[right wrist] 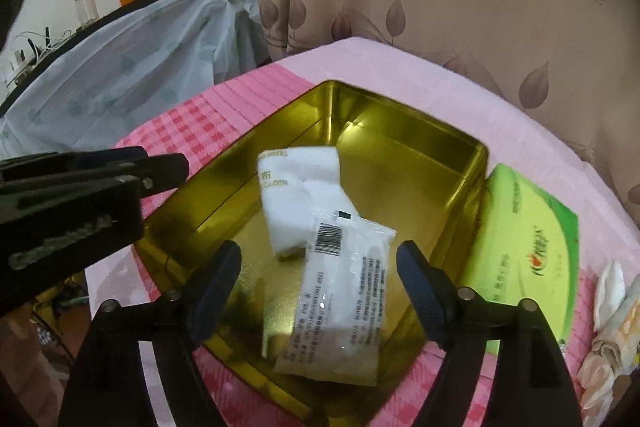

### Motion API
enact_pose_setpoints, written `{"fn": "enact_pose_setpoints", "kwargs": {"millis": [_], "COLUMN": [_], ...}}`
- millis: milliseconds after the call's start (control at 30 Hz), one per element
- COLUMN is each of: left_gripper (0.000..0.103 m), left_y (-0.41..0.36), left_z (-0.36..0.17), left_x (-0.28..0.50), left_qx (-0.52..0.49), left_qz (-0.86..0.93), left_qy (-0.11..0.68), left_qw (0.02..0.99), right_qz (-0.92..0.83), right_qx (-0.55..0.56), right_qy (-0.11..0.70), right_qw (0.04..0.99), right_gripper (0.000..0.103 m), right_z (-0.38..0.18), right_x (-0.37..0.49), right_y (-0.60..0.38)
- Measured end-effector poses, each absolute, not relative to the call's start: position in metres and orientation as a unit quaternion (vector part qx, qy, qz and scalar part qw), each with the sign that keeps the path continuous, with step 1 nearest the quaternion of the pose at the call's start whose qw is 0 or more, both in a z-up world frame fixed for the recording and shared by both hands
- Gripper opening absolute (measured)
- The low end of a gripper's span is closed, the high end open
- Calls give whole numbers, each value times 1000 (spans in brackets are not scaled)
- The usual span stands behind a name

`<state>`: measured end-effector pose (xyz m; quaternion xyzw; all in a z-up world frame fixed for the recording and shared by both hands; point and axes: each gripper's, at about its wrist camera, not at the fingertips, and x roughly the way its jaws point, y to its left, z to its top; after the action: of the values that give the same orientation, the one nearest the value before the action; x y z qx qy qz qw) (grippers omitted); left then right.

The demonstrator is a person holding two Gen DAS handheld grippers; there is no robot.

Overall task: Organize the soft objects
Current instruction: 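Carry the white packet with the right tool and release it into the gold tin, then grasp the black-and-purple packet with the right tool while the left tool reaches the towel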

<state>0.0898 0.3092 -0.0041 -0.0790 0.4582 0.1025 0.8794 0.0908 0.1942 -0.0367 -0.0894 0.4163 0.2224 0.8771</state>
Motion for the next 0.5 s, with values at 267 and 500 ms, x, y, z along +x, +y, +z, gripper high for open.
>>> {"fn": "enact_pose_setpoints", "kwargs": {"millis": [267,500], "left_gripper": [34,34], "left_y": [308,291], "left_z": [-3,-1], "left_x": [88,87], "left_qx": [-76,-46], "left_qz": [97,90], "left_qy": [456,452], "left_qw": [881,886], "right_qz": [180,44], "right_qx": [-43,-15], "right_qy": [371,364], "right_qw": [910,930], "right_gripper": [77,77], "right_z": [4,13], "right_x": [64,48], "right_y": [109,-24]}}
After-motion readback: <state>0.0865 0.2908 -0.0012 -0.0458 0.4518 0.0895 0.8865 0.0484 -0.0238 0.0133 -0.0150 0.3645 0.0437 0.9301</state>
